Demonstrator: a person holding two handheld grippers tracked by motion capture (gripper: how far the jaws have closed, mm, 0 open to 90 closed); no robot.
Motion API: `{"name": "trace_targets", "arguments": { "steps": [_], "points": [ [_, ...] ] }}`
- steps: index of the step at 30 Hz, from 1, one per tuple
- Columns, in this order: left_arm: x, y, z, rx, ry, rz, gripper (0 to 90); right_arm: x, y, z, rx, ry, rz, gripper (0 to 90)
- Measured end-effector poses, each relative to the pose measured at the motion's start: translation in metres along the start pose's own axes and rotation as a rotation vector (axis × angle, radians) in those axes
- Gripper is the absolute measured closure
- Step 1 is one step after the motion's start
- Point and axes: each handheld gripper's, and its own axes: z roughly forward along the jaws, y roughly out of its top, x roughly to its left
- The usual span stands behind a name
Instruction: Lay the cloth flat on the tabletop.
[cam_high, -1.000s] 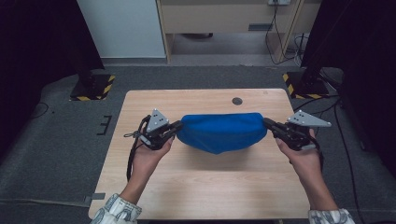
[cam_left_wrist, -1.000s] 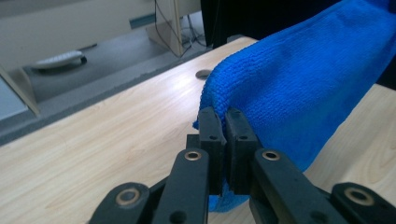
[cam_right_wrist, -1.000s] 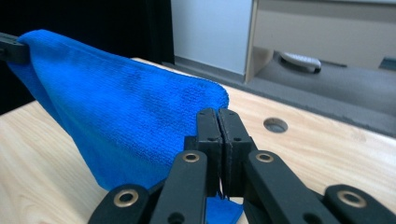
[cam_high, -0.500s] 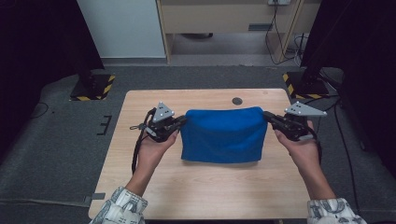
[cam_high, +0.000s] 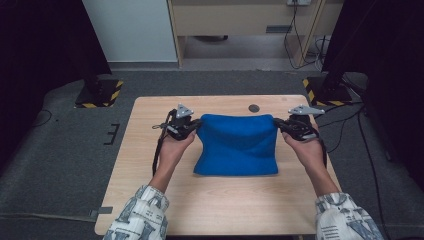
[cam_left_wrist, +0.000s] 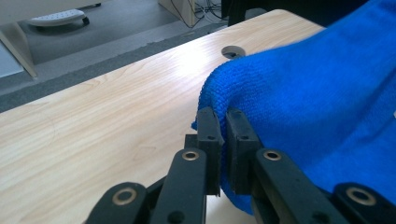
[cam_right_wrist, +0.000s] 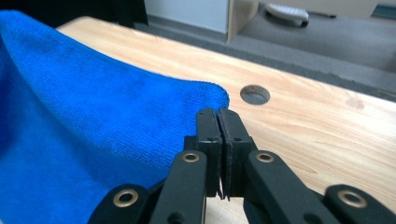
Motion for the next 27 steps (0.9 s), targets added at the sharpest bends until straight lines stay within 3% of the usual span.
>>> {"name": "trace_targets", "arguments": {
  "steps": [7,19,20,23,24,27],
  "points": [
    [0.014,-0.007,0.032,0.080,0.027,-0.022,85.5,-0.013,-0.012,0.045,0.071,-0.038,0.019,88.1],
    [0.037,-0.016,0.065,0.146,0.013,-0.110,81.6,-0.022,-0.028,0.091,0.155,-0.030,0.061,83.7],
    [0.038,-0.018,0.066,0.155,0.012,-0.113,80.1,-0.023,-0.029,0.094,0.152,-0.029,0.067,80.6],
    [0.039,-0.020,0.067,0.161,0.020,-0.097,67.8,-0.025,-0.028,0.099,0.152,-0.055,0.083,55.7],
    [0.039,-0.020,0.066,0.156,0.027,-0.094,61.5,-0.026,-0.026,0.100,0.161,-0.087,0.077,45.3],
    [0.044,-0.018,0.062,0.123,0.037,-0.115,41.5,-0.024,-0.024,0.101,0.163,-0.115,0.064,30.6]
  ]
}}
